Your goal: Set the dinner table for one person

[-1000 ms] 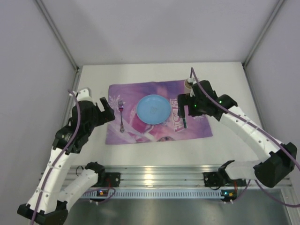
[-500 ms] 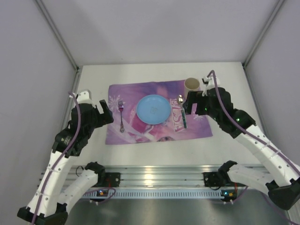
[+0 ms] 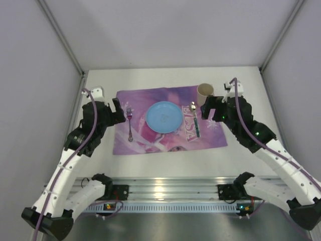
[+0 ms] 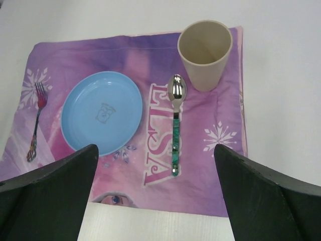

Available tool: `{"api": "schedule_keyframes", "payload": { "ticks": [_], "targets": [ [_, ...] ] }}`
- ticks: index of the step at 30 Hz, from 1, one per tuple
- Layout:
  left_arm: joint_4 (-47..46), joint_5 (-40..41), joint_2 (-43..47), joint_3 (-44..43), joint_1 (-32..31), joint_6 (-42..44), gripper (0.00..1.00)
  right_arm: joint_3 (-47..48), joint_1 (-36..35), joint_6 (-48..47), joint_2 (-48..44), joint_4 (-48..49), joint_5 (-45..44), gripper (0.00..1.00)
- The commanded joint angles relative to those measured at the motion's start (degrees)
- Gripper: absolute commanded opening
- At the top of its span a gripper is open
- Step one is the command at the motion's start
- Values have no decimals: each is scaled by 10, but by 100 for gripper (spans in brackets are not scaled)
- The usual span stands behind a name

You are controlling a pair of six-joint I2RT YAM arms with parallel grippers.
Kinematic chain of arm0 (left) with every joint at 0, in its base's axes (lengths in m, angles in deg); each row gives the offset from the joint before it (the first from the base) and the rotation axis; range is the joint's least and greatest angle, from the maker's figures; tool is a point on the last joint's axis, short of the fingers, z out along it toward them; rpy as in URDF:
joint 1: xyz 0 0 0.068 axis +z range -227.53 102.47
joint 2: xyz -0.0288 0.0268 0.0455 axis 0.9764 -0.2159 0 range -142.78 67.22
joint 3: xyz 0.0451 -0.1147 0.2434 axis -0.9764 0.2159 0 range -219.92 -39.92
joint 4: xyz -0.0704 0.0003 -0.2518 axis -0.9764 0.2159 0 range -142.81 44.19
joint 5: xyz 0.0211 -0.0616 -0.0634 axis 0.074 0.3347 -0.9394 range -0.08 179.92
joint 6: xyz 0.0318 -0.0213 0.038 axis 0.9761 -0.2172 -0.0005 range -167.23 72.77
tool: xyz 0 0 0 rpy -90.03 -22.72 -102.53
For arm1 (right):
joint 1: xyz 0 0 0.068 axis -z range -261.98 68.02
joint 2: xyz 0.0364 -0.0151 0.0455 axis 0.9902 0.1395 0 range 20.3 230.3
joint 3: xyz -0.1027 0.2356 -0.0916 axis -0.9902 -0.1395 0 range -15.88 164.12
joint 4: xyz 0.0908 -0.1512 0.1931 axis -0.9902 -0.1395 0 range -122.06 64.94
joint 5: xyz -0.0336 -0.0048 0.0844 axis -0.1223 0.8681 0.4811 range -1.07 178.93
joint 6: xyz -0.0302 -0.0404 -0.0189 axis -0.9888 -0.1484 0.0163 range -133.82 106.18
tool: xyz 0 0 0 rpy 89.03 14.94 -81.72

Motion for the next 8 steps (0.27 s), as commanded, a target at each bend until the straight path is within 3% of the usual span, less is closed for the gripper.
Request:
{"api": "schedule_keyframes", "payload": {
  "ticks": [1,6,8],
  "targets": [
    [-64,17,15,1,1,17,98,0,-8,-15,-10,45,10,100],
    [-70,22,16,9,1,18,98,-5,-8,-43,-9,58,46,100],
    [-63,59,15,7,2,12,99,2,-8,-51,-6,49,49,100]
  ]
}}
